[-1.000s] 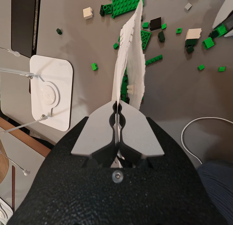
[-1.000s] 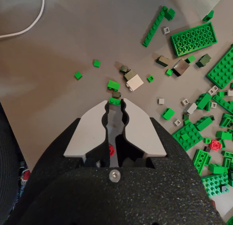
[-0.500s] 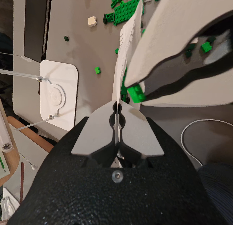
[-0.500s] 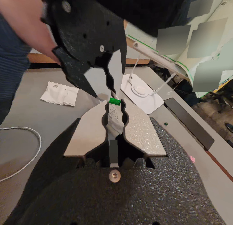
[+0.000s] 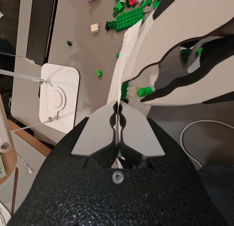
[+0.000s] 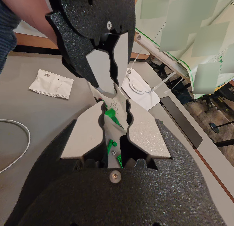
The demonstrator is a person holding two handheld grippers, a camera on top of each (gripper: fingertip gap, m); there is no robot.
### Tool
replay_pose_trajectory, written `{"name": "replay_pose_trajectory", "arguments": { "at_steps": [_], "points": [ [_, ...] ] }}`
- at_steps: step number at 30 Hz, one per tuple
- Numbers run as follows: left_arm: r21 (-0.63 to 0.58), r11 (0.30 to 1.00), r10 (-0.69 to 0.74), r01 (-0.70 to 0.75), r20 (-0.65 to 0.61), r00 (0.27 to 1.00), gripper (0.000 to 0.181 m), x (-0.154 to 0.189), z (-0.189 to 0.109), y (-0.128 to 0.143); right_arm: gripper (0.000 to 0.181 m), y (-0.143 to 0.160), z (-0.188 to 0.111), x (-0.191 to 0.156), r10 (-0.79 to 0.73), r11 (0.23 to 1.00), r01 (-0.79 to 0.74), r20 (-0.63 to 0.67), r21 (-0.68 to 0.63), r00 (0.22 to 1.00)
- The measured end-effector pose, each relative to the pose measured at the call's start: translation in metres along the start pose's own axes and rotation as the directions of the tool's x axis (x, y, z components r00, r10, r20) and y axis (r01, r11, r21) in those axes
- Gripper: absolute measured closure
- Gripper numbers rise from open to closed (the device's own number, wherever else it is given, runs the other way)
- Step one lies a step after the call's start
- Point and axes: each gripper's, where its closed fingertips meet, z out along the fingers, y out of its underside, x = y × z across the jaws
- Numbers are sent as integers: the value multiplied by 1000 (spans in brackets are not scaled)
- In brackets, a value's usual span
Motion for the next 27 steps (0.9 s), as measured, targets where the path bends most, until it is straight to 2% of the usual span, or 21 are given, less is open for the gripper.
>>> {"name": "replay_pose_trajectory", "arguments": {
  "at_steps": [6, 11, 14, 16, 18, 21, 24, 27],
  "points": [
    [-4, 1000, 7, -7, -18, 1000, 181, 3, 3, -2, 150, 2, -6, 1, 9, 1000, -9, -1, 14, 1000],
    [-10, 1000, 1, -2, -20, 1000, 181, 2, 3, 1, 151, 17, -39, 20, 69, 996, -68, -21, 49, 997],
    [-15, 1000, -14, 14, -19, 1000, 181, 0, 4, 4, 150, 54, -69, 46, 146, 989, -145, -66, 19, 987],
    [-23, 999, -24, 24, -15, 1000, 181, -2, 4, 7, 141, 85, -91, 63, 186, 982, -187, -87, -1, 979],
    [-31, 999, -30, 30, -15, 999, 181, -4, 5, 9, 134, 120, -116, 77, 218, 973, -224, -91, -61, 972],
    [-42, 998, -42, 41, -22, 999, 181, -4, 8, 13, 133, 168, -152, 93, 289, 944, -304, -119, -129, 950],
    [-56, 997, -51, 50, -22, 998, 181, -6, 10, 15, 136, 199, -178, 103, 360, 917, -375, -126, -137, 924],
    [-67, 996, -54, 53, -22, 998, 181, -7, 12, 17, 140, 222, -190, 114, 410, 891, -431, -155, -142, 899]
  ]
}}
